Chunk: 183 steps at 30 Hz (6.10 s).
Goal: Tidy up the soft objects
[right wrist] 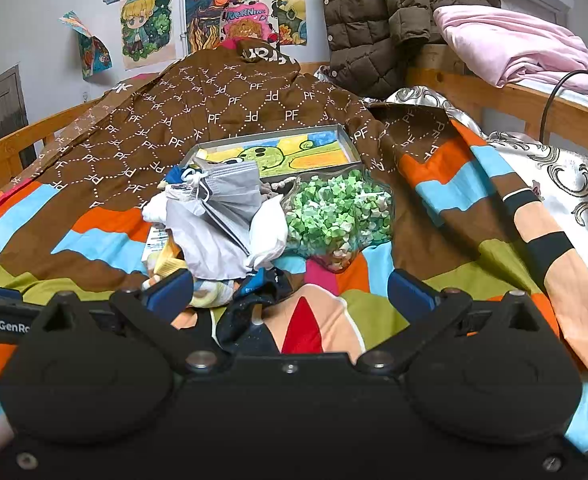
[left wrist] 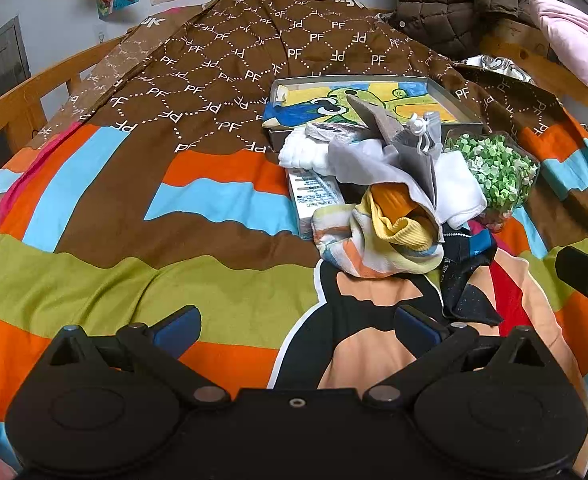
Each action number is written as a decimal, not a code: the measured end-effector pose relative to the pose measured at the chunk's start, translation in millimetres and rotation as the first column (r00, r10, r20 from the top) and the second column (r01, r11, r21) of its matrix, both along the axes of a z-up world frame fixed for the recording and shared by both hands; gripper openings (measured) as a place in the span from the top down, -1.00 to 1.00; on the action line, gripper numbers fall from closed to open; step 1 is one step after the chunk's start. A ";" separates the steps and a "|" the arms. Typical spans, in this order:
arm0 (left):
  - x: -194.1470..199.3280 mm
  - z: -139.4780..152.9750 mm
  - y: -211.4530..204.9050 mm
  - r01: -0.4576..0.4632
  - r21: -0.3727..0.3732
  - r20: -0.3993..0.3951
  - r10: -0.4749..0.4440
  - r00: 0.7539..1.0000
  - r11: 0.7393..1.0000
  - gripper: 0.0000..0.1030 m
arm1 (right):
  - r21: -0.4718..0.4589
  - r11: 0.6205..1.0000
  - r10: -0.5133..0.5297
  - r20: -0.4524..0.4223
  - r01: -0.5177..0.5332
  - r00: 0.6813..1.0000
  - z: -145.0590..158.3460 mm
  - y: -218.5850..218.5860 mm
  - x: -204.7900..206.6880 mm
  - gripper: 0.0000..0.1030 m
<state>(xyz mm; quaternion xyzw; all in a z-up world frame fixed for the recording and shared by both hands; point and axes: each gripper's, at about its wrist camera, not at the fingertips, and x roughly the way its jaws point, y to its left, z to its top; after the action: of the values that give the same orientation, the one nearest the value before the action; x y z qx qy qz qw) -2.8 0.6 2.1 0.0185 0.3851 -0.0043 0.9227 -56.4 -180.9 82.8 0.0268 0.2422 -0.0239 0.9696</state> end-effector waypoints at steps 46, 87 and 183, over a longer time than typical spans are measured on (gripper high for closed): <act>0.1 -0.7 -0.8 -0.001 0.004 0.001 0.001 1.000 1.000 -0.99 | 0.002 1.000 -0.001 -0.002 0.001 1.000 -1.3 0.1 1.3 -0.99; 92.1 -24.3 0.6 0.396 -0.091 0.048 -0.393 0.918 0.914 -0.87 | -0.140 0.934 0.292 -0.226 -0.328 0.929 -44.6 18.2 94.4 -0.41; 388.3 2.3 -19.0 0.236 -0.255 0.140 -0.206 0.968 0.938 0.82 | 0.039 0.980 0.199 -0.157 -0.196 0.967 -49.0 -14.7 439.4 0.91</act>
<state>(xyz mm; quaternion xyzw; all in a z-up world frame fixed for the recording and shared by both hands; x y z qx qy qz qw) 385.5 -18.4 4.3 -0.0639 0.3243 -0.1595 0.9302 383.0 -195.6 33.8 0.0118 0.3210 0.0735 0.9441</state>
